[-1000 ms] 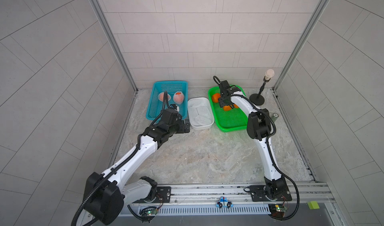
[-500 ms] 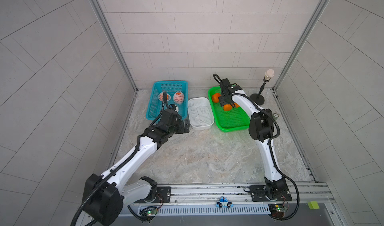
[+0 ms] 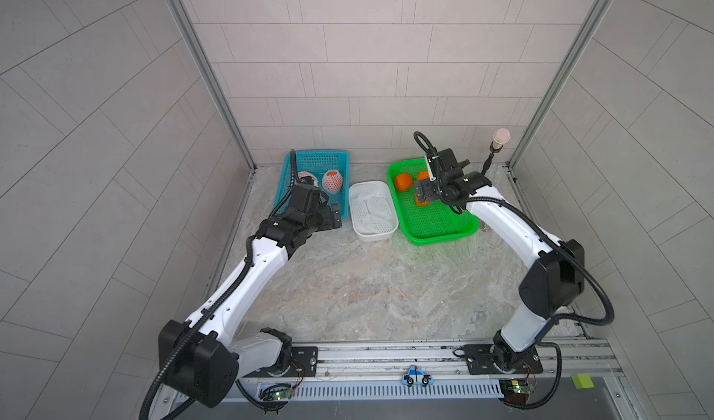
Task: Remove foam nets from oranges
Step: Place the orange in the basket, then pick up the orange from the basket.
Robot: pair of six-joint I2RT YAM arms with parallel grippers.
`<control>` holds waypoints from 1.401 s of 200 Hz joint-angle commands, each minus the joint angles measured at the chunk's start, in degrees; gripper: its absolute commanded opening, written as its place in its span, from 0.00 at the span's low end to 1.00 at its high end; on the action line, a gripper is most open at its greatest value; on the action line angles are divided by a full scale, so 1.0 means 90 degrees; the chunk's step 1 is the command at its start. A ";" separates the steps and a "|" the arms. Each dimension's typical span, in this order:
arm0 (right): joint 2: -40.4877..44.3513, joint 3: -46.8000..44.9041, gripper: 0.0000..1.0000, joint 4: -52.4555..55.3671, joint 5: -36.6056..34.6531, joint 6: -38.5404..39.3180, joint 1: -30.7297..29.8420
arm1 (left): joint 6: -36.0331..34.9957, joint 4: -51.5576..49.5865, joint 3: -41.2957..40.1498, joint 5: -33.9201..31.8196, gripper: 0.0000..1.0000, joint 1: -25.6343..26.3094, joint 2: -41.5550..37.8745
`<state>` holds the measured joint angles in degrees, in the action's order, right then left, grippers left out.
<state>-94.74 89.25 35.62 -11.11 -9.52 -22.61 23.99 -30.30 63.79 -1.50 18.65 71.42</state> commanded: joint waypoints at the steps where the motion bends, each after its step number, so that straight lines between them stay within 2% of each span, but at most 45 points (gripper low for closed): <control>1: 0.0787 -0.0593 1.00 -0.0312 -0.0153 -0.0051 -0.0070 | -0.0088 -0.0100 0.0447 0.0003 0.96 -0.0264 0.0473; 15: 0.1225 -0.0922 1.00 -0.0300 -0.0370 0.0057 -0.0192 | -0.0115 -0.0063 0.0702 0.0038 0.94 -0.0361 0.0830; 53: 0.2511 -0.1785 1.00 -0.0718 -0.1654 0.0404 -0.0897 | -0.0119 -0.0276 0.1507 0.0172 0.91 -0.0562 0.1747; 74: 0.3155 -0.2278 1.00 -0.1311 -0.1697 0.0772 -0.1080 | -0.0230 -0.0406 0.1839 0.0181 0.91 -0.0667 0.2115; 92: 0.3585 -0.2828 1.00 -0.2035 -0.1748 0.0886 -0.1029 | -0.0248 -0.0483 0.1993 0.0252 0.91 -0.0768 0.2386; 106: 0.3823 -0.3395 1.00 -0.2752 -0.1820 0.1367 -0.0976 | -0.0244 -0.0447 0.2038 0.0256 0.91 -0.0827 0.2543; 115: 0.3939 -0.3500 1.00 -0.2822 -0.1808 0.1396 -0.0934 | -0.0265 -0.0404 0.2078 0.0254 0.91 -0.0847 0.2644; 136: 0.4081 -0.3250 1.00 -0.2024 -0.1213 0.1105 -0.0915 | -0.0329 -0.0413 0.2387 0.0212 0.91 -0.0904 0.3019; 148: 0.4110 -0.3227 1.00 -0.1740 -0.0796 0.1230 -0.0919 | -0.0357 -0.0471 0.2713 0.0232 0.91 -0.0947 0.3312; 172: 0.4126 -0.3237 1.00 -0.1204 -0.0710 0.0471 -0.0996 | -0.0451 -0.0590 0.3455 0.0254 0.91 -0.0997 0.3996; 195: 0.4184 -0.3405 1.00 -0.1008 -0.0644 0.0150 -0.1259 | -0.0478 -0.0727 0.4286 0.0355 0.91 -0.1045 0.4662; 248: 0.4176 -0.3677 1.00 -0.1013 -0.0575 -0.0080 -0.1567 | -0.0384 -0.0818 0.5847 0.0824 0.92 -0.1251 0.5961; 280: 0.3982 -0.3657 1.00 -0.0998 -0.0575 -0.0076 -0.1586 | -0.0040 -0.0480 0.6258 0.1590 0.92 -0.1505 0.6469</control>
<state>-57.93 56.23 26.00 -16.47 -8.91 -36.45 21.28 -35.64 117.05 7.20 7.01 126.91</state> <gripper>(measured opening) 0.997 0.921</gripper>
